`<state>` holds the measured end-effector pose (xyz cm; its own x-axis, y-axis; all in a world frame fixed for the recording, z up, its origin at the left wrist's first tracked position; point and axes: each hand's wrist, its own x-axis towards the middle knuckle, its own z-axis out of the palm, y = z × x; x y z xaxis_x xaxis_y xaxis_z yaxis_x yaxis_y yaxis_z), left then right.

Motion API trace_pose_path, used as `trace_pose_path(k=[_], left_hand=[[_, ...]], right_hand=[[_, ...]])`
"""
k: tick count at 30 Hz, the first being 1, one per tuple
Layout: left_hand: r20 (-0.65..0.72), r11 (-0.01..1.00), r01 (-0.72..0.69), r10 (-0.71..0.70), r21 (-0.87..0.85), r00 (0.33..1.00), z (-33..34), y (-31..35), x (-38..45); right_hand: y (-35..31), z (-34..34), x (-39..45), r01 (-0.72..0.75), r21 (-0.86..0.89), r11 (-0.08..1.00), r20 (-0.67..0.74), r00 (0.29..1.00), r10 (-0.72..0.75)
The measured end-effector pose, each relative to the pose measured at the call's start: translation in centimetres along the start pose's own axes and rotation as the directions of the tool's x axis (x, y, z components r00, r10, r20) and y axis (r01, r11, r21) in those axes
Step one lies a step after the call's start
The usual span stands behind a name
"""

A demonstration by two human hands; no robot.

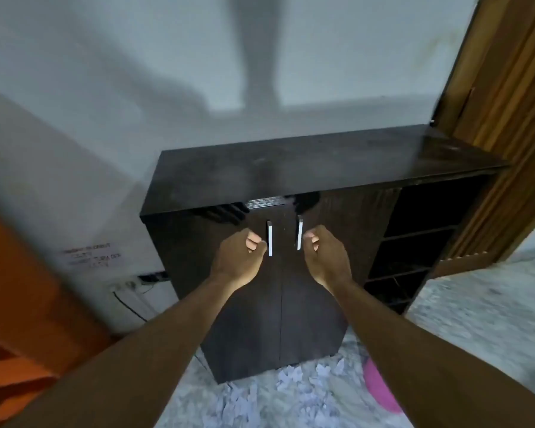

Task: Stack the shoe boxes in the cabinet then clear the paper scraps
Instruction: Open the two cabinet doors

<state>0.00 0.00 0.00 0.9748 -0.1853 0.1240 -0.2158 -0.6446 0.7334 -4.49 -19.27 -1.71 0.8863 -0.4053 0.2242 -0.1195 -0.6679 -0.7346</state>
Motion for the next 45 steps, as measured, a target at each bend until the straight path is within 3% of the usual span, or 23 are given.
trace_pose_path(k=[5, 8, 12, 19, 32, 38, 45], left_hand=[[-0.035, 0.967, 0.216, -0.222, -0.132, 0.974, 5.3, 2.2, 3.7], [-0.065, 0.935, 0.338, -0.346, -0.109, 0.936, 7.1, 3.1, 5.8], [-0.128, 0.908, 0.371, -0.398, -0.196, 0.908, 8.9, 2.2, 7.1], [-0.183, 0.935, 0.318, -0.344, -0.160, 0.921, 8.8, 1.6, 4.4], [-0.142, 0.941, 0.226, -0.267, -0.252, 0.953, 5.4, -0.8, -7.4], [-0.090, 0.941, 0.140, -0.176, -0.307, 0.980, 0.8, -5.1, -13.4], [0.016, 0.927, 0.182, -0.187, -0.327, 0.982, -3.9, -7.6, -16.5]], right_hand=[[1.4, 2.7, 5.8, -0.126, 0.073, 0.989, 0.064, 0.991, 0.122], [2.3, 3.7, 8.6, -0.199, 0.095, 0.975, 0.146, 0.972, 0.184], [3.4, 4.9, 10.4, -0.193, 0.125, 0.973, 0.211, 0.964, 0.164], [3.9, 5.1, 10.5, -0.178, 0.165, 0.970, 0.196, 0.970, 0.145], [2.3, 4.2, 10.1, -0.297, 0.131, 0.946, 0.272, 0.928, 0.254], [1.9, 2.9, 6.3, -0.269, 0.038, 0.962, 0.176, 0.950, 0.259], [2.8, -0.3, -0.4, -0.306, 0.004, 0.952, 0.065, 0.950, 0.305]])
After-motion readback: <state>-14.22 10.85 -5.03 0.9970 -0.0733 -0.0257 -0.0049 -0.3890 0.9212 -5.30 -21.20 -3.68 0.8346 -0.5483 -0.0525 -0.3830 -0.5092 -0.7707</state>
